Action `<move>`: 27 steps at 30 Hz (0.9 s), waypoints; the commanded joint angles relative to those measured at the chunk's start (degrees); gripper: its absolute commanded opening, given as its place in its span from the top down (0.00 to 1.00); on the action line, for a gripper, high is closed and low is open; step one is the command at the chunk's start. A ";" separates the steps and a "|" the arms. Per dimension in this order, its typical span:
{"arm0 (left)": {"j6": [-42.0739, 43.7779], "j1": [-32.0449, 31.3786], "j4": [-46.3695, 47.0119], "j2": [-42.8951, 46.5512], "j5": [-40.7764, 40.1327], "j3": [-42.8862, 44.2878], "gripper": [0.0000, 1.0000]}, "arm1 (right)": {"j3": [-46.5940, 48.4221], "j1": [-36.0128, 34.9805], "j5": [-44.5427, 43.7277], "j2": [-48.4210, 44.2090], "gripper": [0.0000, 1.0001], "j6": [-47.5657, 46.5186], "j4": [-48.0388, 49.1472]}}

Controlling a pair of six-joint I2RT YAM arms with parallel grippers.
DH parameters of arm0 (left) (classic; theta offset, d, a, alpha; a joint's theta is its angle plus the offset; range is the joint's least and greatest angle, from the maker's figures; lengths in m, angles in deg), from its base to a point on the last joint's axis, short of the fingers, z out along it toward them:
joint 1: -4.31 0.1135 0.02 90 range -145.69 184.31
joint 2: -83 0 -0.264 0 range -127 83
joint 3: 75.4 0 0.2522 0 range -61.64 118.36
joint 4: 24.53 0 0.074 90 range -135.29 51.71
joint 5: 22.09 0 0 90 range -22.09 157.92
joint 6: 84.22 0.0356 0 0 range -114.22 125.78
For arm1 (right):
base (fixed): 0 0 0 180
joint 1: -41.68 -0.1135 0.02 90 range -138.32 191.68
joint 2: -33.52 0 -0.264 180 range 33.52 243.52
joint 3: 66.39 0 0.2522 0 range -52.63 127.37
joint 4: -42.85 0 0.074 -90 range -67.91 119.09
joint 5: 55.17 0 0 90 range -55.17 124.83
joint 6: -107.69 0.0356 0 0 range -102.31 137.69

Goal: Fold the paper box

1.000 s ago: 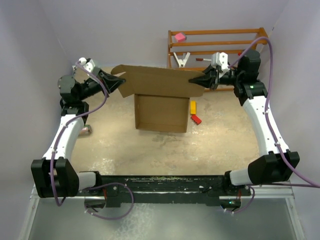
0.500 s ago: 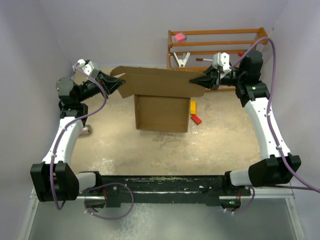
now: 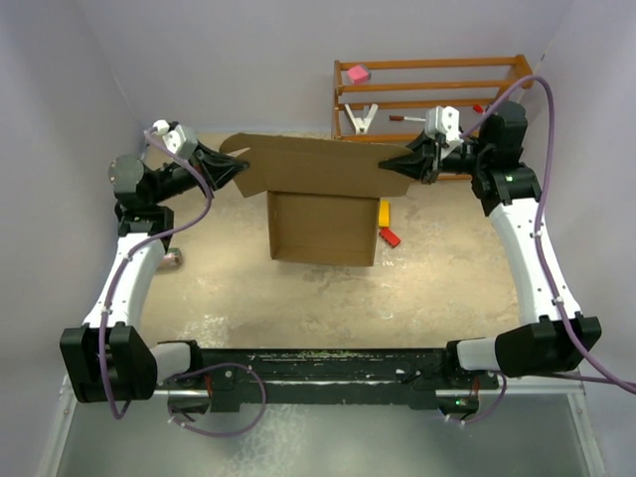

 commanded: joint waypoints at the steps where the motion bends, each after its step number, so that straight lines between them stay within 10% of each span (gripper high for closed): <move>1: -3.43 1.15 10.46 -1.76 5.42 2.15 0.95 | 2.56 0.73 0.38 -2.10 1.00 -0.21 -0.76; 9: -20.70 1.15 31.33 -10.73 11.74 8.30 0.95 | 5.23 0.73 -2.30 -2.06 1.00 -0.21 -0.59; 27: -21.54 0.07 29.78 -9.29 10.49 6.35 0.95 | 4.24 0.73 -0.70 -2.15 1.00 -0.21 4.30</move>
